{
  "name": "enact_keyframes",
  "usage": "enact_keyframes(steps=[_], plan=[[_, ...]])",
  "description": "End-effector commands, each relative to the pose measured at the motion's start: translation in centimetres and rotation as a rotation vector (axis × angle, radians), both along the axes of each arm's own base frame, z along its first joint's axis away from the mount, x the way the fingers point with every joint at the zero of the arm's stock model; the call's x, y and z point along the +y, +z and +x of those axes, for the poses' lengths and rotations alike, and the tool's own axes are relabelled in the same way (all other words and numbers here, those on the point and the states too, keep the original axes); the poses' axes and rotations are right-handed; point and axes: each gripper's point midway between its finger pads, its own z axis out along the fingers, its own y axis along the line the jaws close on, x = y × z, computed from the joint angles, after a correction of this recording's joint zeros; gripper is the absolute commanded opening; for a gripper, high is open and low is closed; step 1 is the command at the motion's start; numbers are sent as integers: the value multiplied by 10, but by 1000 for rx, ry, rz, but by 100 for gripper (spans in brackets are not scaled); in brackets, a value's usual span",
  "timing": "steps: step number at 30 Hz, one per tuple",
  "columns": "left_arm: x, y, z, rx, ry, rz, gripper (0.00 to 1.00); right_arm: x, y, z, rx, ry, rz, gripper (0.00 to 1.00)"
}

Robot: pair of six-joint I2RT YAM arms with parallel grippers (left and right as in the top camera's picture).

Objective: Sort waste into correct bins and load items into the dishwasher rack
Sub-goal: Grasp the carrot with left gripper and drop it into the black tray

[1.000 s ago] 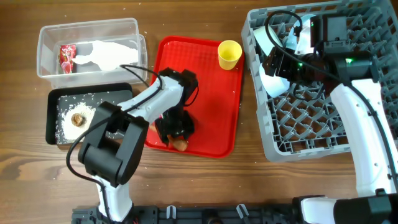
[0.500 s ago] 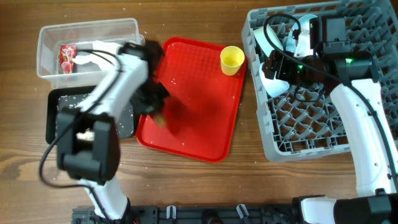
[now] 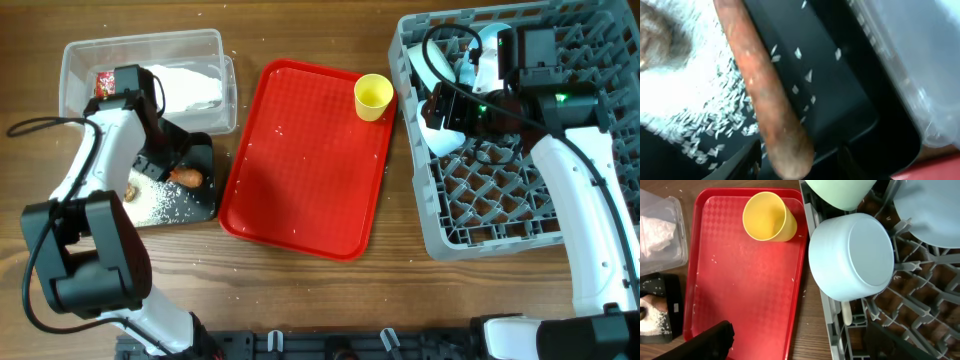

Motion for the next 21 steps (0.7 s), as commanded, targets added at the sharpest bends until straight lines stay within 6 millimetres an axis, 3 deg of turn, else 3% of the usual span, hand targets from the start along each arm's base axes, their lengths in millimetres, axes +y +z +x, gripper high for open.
enact_keyframes(steps=[1,2,3,4,5,7,9,14,18,21], plan=[[-2,40,22,-75,-67,2,47,-2,4,0,-22,28,-34,90],[-18,65,39,-156,-222,-24,41,-2,4,0,-22,29,-35,96],[-32,85,52,-221,-356,-14,43,-2,4,0,-23,30,-35,100],[-72,124,78,-355,-660,61,55,-2,4,0,-22,30,-35,100],[-102,141,93,-436,-807,106,61,-2,4,0,-21,30,-35,100],[-156,148,113,-537,-951,168,70,-3,2,-3,-6,27,-34,100],[-219,126,129,-590,-1061,136,73,-3,2,-5,1,21,-32,100],[-327,73,145,-604,-1316,-49,75,-3,11,-11,-18,28,-35,100],[-359,56,138,-600,-1391,-69,74,-12,6,-16,6,10,-79,100],[-369,48,134,-595,-1409,-75,72,-12,6,-16,10,8,-83,100]])
